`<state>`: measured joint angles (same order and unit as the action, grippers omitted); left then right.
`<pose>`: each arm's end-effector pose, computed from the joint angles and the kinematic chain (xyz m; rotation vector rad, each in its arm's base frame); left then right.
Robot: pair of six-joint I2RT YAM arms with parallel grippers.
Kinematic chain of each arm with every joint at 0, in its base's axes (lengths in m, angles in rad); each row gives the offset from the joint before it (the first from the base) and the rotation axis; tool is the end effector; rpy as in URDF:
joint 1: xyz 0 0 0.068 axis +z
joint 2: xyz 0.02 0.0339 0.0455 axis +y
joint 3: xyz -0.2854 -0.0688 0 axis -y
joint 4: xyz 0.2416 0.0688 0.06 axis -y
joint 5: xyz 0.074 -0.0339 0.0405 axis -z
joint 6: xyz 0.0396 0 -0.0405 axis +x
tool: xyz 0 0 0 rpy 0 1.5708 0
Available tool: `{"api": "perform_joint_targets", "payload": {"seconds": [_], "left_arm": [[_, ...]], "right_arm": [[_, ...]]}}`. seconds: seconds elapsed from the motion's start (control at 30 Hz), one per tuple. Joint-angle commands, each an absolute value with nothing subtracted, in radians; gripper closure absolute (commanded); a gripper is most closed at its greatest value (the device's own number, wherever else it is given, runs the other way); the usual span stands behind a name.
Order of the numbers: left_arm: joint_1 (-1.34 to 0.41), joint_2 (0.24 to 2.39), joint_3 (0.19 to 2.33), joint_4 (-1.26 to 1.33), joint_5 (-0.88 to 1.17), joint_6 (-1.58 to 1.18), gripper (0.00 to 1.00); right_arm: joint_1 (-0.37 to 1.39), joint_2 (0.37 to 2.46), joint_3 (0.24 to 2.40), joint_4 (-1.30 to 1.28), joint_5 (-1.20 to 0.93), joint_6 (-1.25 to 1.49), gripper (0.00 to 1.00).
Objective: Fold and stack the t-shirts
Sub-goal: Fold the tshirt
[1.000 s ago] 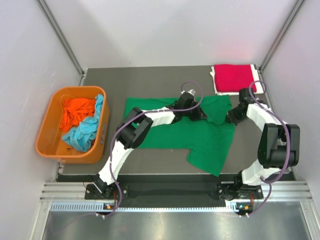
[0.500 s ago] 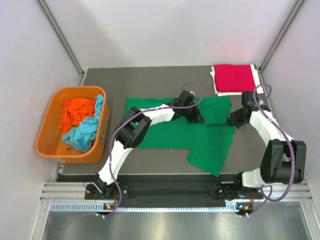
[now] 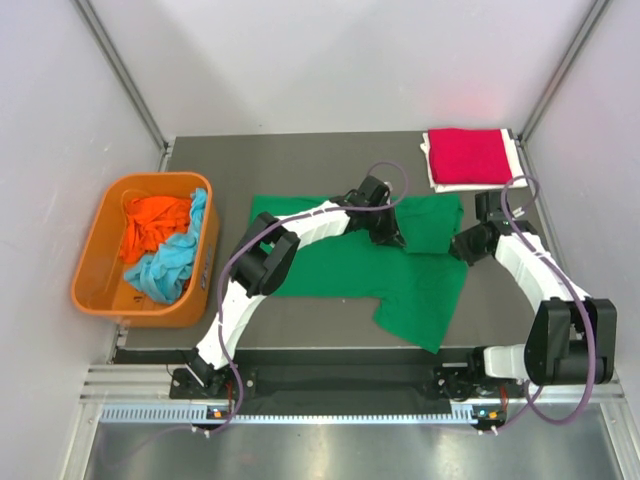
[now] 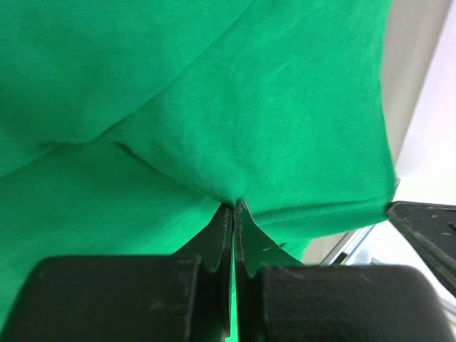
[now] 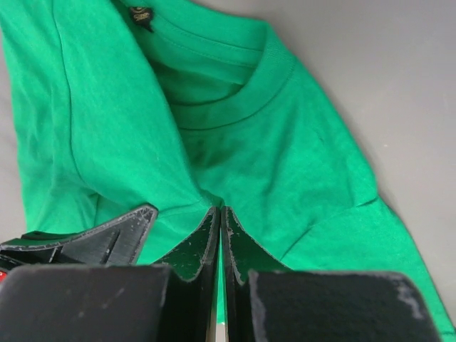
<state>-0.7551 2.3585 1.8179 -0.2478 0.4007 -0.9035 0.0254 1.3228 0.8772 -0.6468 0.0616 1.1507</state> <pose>0.3813 -0.3801 0.1636 0.0249 2.6615 -1.1705 0.2461 0.0038 0.2394 1.4546 2.2686 0.2955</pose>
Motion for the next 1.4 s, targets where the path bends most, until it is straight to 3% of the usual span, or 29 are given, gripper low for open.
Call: {"api": "perform_joint_targets", "payload": {"seconds": [0.0,0.3,0.37,0.4,0.63,0.77,0.93,1.07,1.37], "left_arm": [[-0.752,2.299,1.852,-0.334,0.377,-0.853,1.00],[-0.752,2.322,1.864,-0.411,0.357,-0.815,0.99],[-0.750,2.316,1.867,-0.419,0.357,-0.808,0.92],[-0.752,2.312,1.865,-0.420,0.360,-0.802,0.82],[-0.741,2.214,1.891,-0.514,0.305,-0.726,0.67],[-0.710,2.102,1.864,-0.572,0.270,-0.675,0.66],[-0.643,1.922,1.688,-0.633,0.181,-0.572,0.65],[-0.594,1.726,1.534,-0.638,0.078,-0.525,0.60],[-0.436,1.525,1.286,-0.606,0.144,-0.537,0.59]], "right_arm": [[0.040,1.270,0.856,-0.672,0.135,1.181,1.00],[0.052,1.301,0.787,-0.624,0.144,1.186,1.00],[0.051,1.313,0.785,-0.617,0.141,1.170,1.00],[0.052,1.319,0.790,-0.623,0.141,1.166,1.00],[0.051,1.322,0.883,-0.724,0.172,1.098,0.72],[0.054,1.327,0.902,-0.768,0.138,1.068,0.68],[0.083,1.312,0.870,-0.919,0.095,1.069,0.65],[0.152,1.195,0.726,-0.913,0.003,1.135,0.64],[0.400,1.030,0.529,-0.986,0.026,1.382,0.65]]}}
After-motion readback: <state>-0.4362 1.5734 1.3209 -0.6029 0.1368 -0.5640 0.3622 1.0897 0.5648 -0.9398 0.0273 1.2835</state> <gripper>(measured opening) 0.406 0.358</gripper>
